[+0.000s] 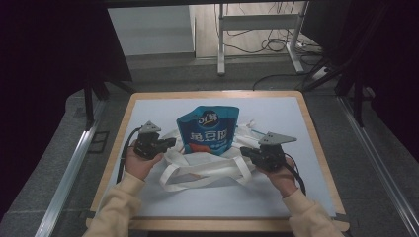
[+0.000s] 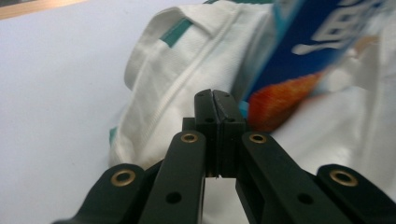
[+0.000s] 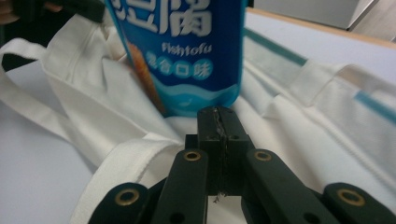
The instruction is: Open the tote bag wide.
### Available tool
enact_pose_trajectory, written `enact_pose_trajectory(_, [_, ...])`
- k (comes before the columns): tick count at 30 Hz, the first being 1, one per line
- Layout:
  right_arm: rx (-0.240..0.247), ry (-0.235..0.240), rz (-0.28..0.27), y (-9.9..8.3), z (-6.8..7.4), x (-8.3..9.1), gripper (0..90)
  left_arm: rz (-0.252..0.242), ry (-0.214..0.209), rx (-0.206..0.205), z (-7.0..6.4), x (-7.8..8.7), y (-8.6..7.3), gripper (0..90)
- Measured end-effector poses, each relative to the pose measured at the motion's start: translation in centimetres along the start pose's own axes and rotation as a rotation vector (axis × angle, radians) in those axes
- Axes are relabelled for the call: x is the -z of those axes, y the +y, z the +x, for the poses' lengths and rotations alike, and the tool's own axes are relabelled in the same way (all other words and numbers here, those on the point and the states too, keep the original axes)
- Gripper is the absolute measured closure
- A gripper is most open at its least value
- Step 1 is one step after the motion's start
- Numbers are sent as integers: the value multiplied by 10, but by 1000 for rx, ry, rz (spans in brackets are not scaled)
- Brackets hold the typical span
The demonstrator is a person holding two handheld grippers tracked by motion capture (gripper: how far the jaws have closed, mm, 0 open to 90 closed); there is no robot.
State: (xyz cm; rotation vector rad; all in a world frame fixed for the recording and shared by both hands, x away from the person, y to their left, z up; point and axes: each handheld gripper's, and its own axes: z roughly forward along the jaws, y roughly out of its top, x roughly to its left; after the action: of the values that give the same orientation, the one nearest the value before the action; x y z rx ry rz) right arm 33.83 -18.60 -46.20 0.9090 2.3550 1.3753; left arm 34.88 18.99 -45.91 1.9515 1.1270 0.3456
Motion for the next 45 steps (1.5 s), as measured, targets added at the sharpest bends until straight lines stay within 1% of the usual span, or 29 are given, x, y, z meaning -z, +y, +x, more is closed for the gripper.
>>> enact_pose_trajectory(3, [18, 18, 26, -3, 6, -3, 883, 16, 16, 6, 3, -10, 4, 896])
enact_pose_trajectory(5, [21, 31, 43, -6, 10, -5, 884, 24, 29, 15, 6, -16, 6, 896])
enact_pose_trajectory(7, [25, 34, 63, -12, 12, -6, 885, 24, 24, 41, 10, -20, 6, 896])
enact_pose_trajectory(10, [26, 44, 100, -22, 13, -8, 885, 30, 53, 42, 12, -24, 5, 897])
enact_pose_trajectory(14, [23, 57, 140, -35, 13, -9, 886, 39, 56, 53, 16, -30, 2, 896])
enact_pose_trajectory(16, [24, 60, 158, -41, 15, -10, 886, 46, 49, 68, 18, -35, 1, 897])
enact_pose_trajectory(19, [29, 63, 171, -47, 17, -9, 887, 39, 35, 87, 20, -36, 2, 897])
enact_pose_trajectory(22, [29, 66, 175, -52, 18, -9, 887, 40, 37, 91, 21, -38, 2, 898])
enact_pose_trajectory(26, [18, 69, 175, -55, 17, -10, 887, 42, 37, 92, 21, -39, 2, 898])
enact_pose_trajectory(27, [28, 65, 173, -55, 17, -10, 887, 41, 36, 92, 21, -39, 2, 897])
enact_pose_trajectory(29, [25, 62, 174, -55, 18, -11, 887, 36, 36, 91, 20, -38, 2, 897])
enact_pose_trajectory(32, [25, 55, 161, -53, 17, -10, 886, 25, 29, 87, 19, -35, 2, 895])
enact_pose_trajectory(35, [24, 52, 135, -48, 18, -7, 885, 2, 18, 91, 19, -28, 4, 895])
enact_pose_trajectory(39, [20, 43, 93, -38, 15, 0, 885, -37, 10, 76, 14, -13, 5, 895])
enact_pose_trajectory(41, [16, 41, 75, -34, 13, 3, 885, -54, 7, 63, 9, -5, 6, 895])
enact_pose_trajectory(44, [16, 31, 45, -26, 10, 8, 885, -50, 7, 23, 0, 6, 5, 895])
enact_pose_trajectory(45, [17, 27, 35, -22, 9, 11, 885, -50, 7, 23, 0, 6, 5, 895])
